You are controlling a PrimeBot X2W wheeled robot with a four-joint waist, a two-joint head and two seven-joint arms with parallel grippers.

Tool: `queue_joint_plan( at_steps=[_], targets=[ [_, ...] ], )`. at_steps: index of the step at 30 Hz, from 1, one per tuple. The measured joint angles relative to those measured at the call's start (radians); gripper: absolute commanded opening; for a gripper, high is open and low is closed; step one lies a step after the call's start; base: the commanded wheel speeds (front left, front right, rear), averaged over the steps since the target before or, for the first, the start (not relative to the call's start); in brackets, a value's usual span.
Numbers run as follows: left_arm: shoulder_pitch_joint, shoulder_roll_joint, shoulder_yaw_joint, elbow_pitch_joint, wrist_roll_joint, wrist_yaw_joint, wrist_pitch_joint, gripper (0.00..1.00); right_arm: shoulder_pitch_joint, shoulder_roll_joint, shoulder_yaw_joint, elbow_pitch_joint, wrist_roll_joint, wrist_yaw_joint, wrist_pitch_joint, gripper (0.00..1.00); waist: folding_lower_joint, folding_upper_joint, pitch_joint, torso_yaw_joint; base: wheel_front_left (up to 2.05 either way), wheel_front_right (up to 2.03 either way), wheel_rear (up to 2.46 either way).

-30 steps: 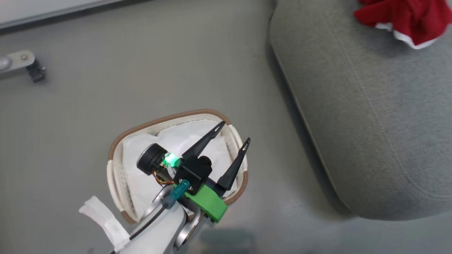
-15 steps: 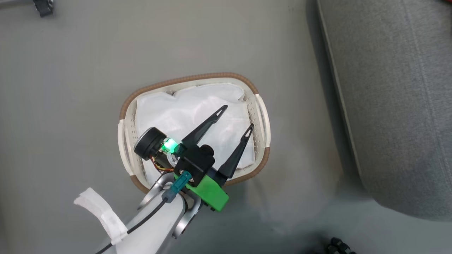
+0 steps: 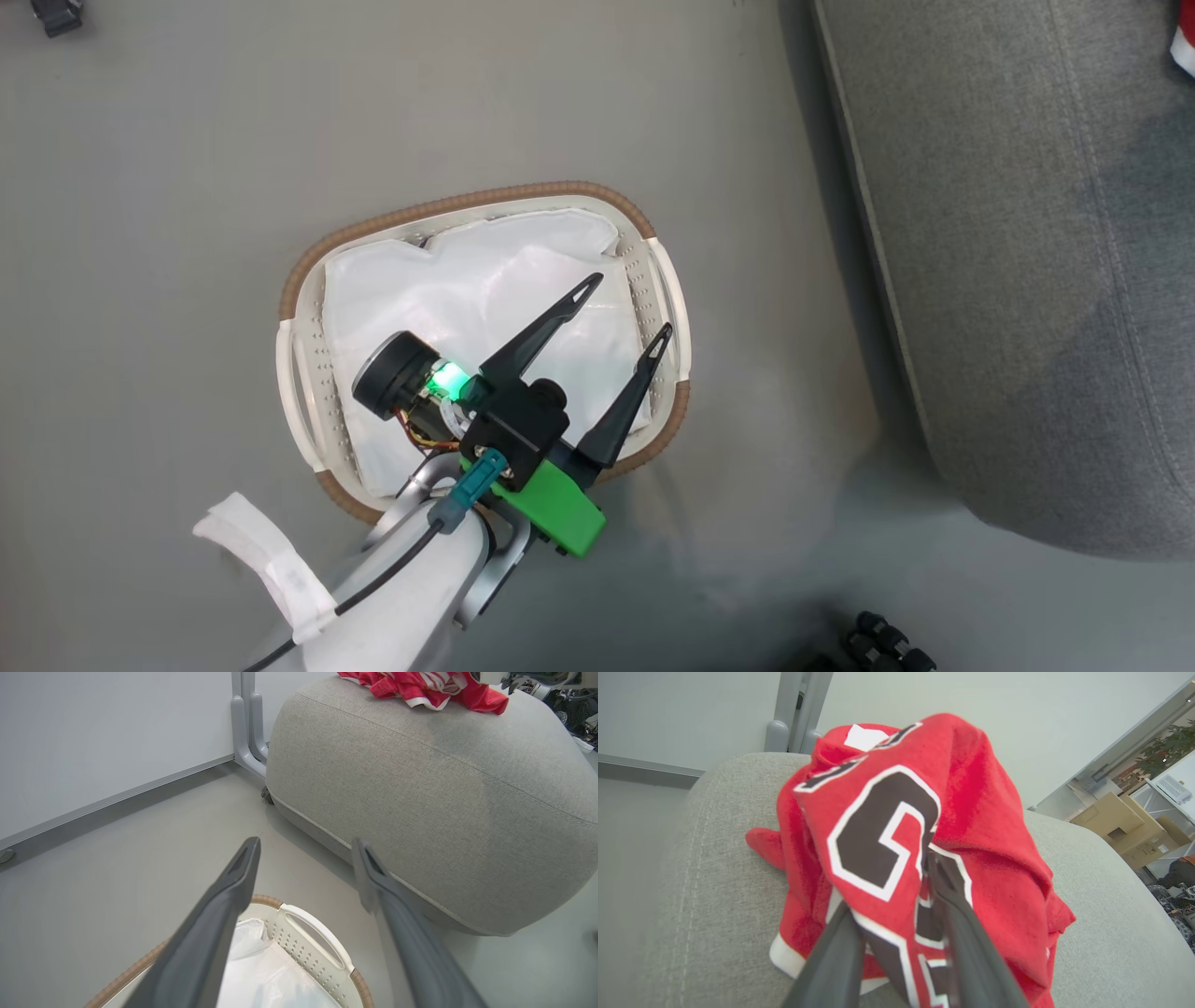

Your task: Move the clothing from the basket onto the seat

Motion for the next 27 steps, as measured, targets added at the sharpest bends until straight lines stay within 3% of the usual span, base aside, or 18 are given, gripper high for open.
queue_joint_plan(
  at_steps=[5, 14, 20, 27],
  targets=[
    [0.0, -0.001, 0.004, 0.014, -0.019, 0.005, -0.006, 1.0, 0.046, 0.038, 0.026, -0.068, 0.011, 0.0, 0.0, 1.0, 0.0, 0.0, -0.032, -0.013, 0.0, 0.0, 0.0],
    [0.018, -0.018, 0.042, 0.052, -0.062, 0.022, -0.032, 1.0, 0.136, 0.05, 0.079, -0.142, 0.046, 0.0, 0.0, 1.0, 0.0, 0.0, -0.124, -0.025, 0.0, 0.0, 0.0],
    [0.055, -0.044, 0.114, 0.066, -0.114, 0.034, -0.043, 1.0, 0.163, 0.053, 0.132, -0.167, 0.062, 0.0, 0.0, 1.0, -0.0001, 0.0, -0.206, -0.019, 0.0, 0.0, 0.0],
    [0.127, -0.071, 0.246, 0.067, -0.123, 0.055, -0.047, 1.0, 0.2, 0.106, 0.185, -0.193, 0.105, 0.0, -0.001, 1.0, 0.0, -0.0001, -0.306, 0.008, 0.0, 0.0, 0.0]
  ],
)
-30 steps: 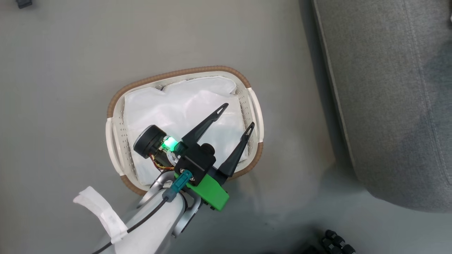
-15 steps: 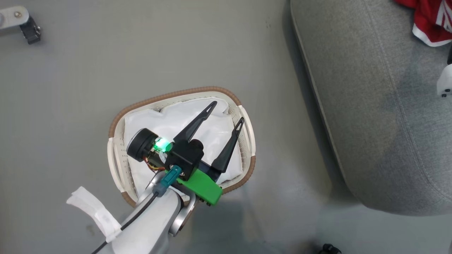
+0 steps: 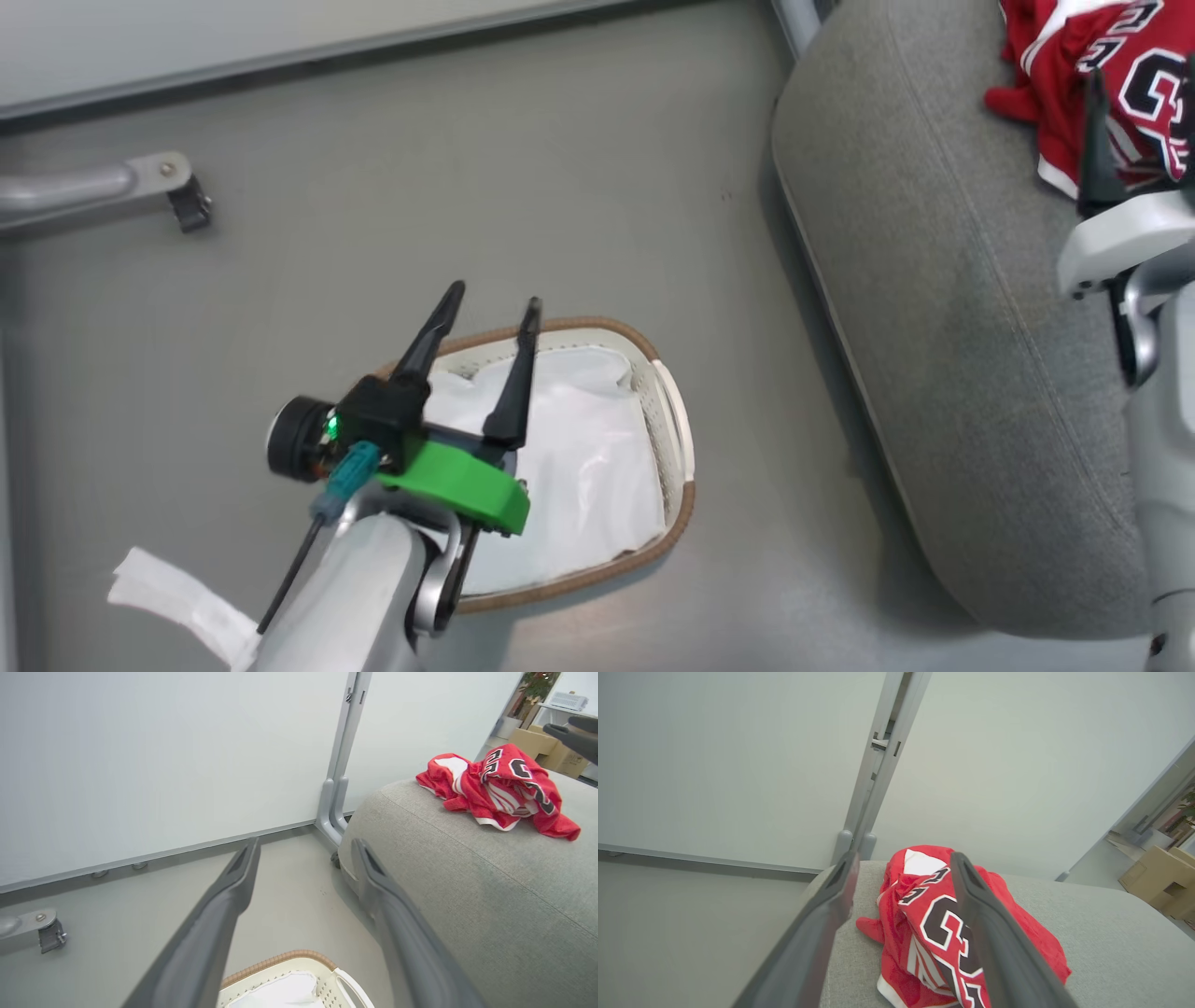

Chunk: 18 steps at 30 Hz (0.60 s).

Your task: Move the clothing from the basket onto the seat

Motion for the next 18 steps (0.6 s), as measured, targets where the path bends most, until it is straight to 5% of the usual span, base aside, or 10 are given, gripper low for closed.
queue_joint_plan(
  at_steps=[18],
  targets=[
    [0.274, -0.049, 0.363, -0.011, 0.025, -0.006, -0.001, 1.0, 0.361, 0.175, 0.118, -0.168, 0.184, 0.0, -0.001, 1.0, 0.0, 0.0, -0.185, 0.153, 0.0, 0.0, 0.0]
  ],
)
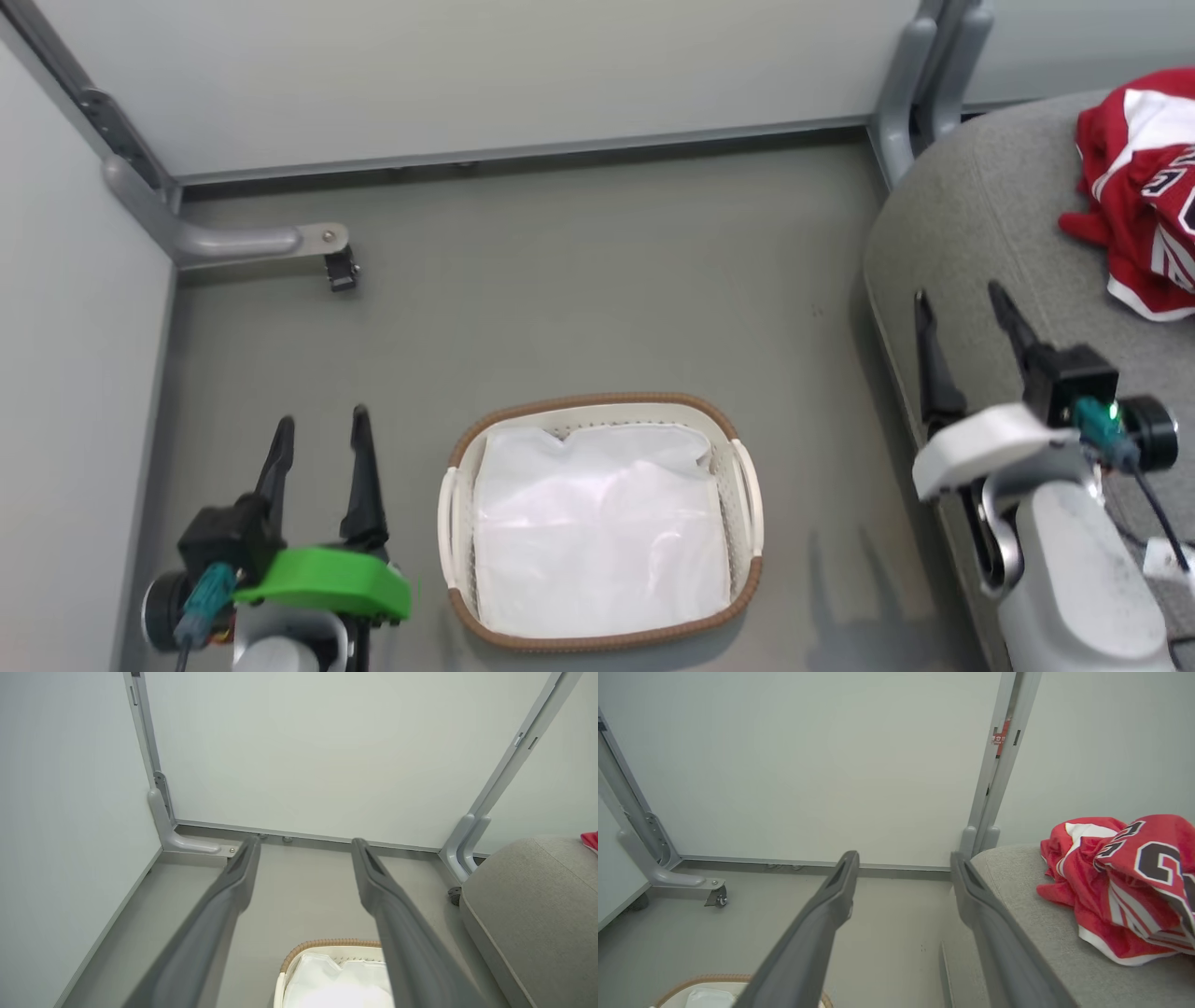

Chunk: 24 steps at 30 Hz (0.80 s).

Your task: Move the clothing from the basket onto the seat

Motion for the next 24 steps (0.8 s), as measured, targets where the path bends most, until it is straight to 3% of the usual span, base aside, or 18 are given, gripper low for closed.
queue_joint_plan(
  at_steps=[4, 11, 24],
  targets=[
    [0.06, -0.013, 0.046, -0.026, 0.014, -0.017, 0.0, 1.0, 0.1, 0.001, 0.027, -0.056, 0.095, 0.0, 0.0, 1.0, 0.0, 0.0, -0.028, 0.022, 0.0, 0.0, 0.0],
    [0.135, -0.028, 0.079, -0.056, 0.049, -0.048, 0.0, 1.0, 0.232, 0.001, 0.065, -0.124, 0.123, 0.0, 0.0, 1.0, 0.0, 0.0, -0.06, 0.04, 0.0, 0.0, 0.0],
    [0.168, -0.041, 0.088, -0.054, 0.066, -0.072, 0.0, 1.0, 0.26, 0.001, 0.097, -0.134, 0.143, 0.0, 0.0, 1.0, 0.0, 0.0, -0.079, 0.022, 0.0, 0.0, 0.0]
  ],
)
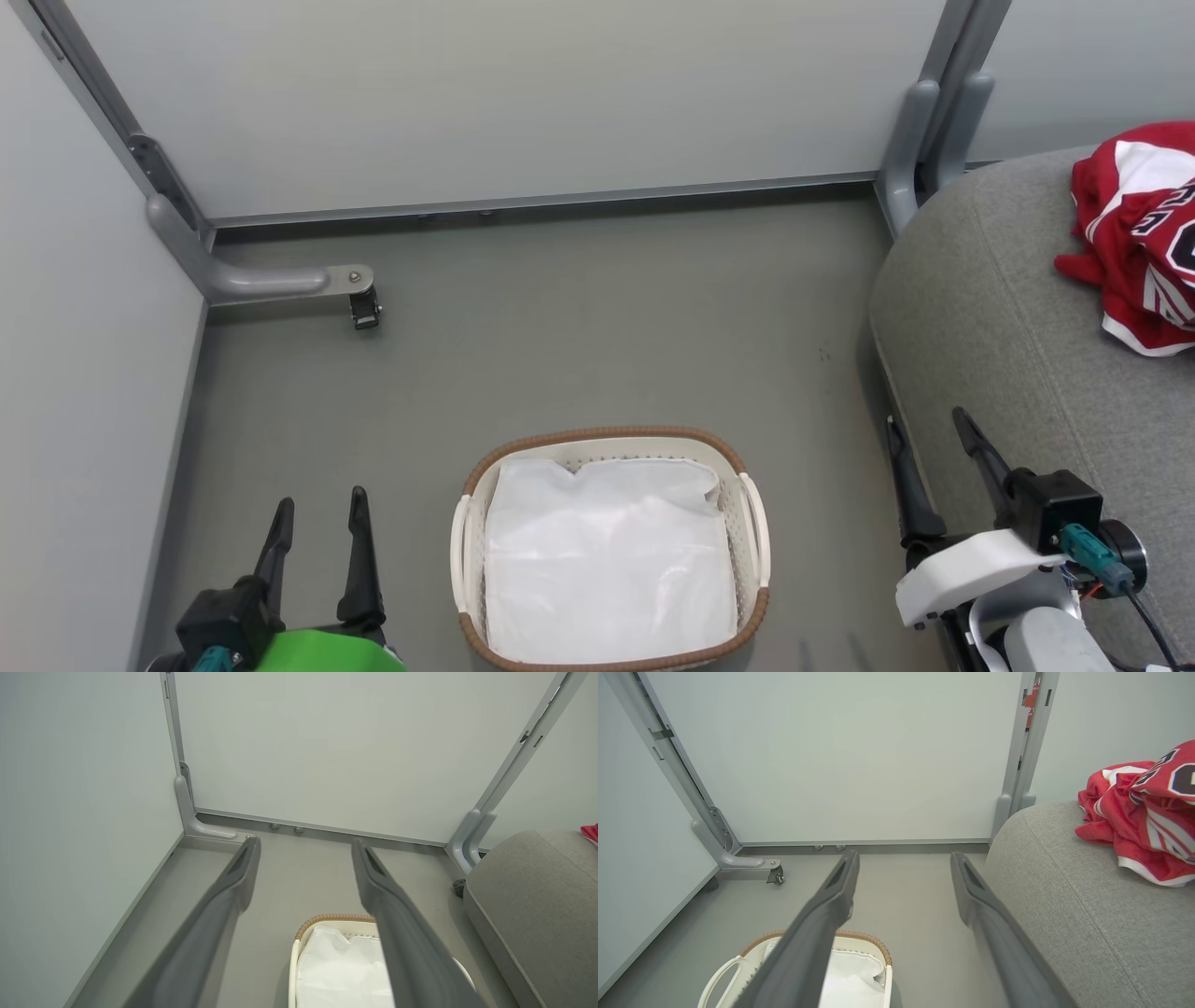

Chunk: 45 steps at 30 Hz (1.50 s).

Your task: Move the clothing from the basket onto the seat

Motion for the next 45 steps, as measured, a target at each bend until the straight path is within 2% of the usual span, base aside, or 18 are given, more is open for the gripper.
queue_joint_plan(
  at_steps=[21, 22, 28, 45],
  targets=[
    [0.0, -0.002, -0.014, 0.02, -0.005, -0.005, 0.0, 1.0, 0.008, 0.0, 0.002, 0.007, 0.012, 0.0, 0.0, 1.0, 0.0, 0.0, -0.012, 0.006, 0.0, 0.0, 0.0],
    [0.0, -0.002, -0.014, 0.025, -0.006, -0.006, 0.0, 0.0, 0.009, 0.001, 0.002, 0.011, 0.011, 0.0, 0.0, 0.0, 0.0, 0.0, -0.013, 0.006, 0.0, 0.0, 0.0],
    [0.001, -0.006, -0.016, 0.067, -0.022, -0.006, 0.006, 0.0, 0.03, 0.008, 0.002, 0.054, 0.024, 0.0, 0.01, 0.0, 0.0, 0.0, -0.014, 0.005, 0.0, 0.0, 0.0],
    [-0.007, -0.004, 0.018, 0.066, -0.312, -0.017, 0.08, 0.0, 0.032, 0.008, -0.026, 0.04, 0.335, 0.0, 0.089, 0.0, 0.0, 0.0, -0.02, -0.001, 0.0, 0.0, 0.0]
  ],
)
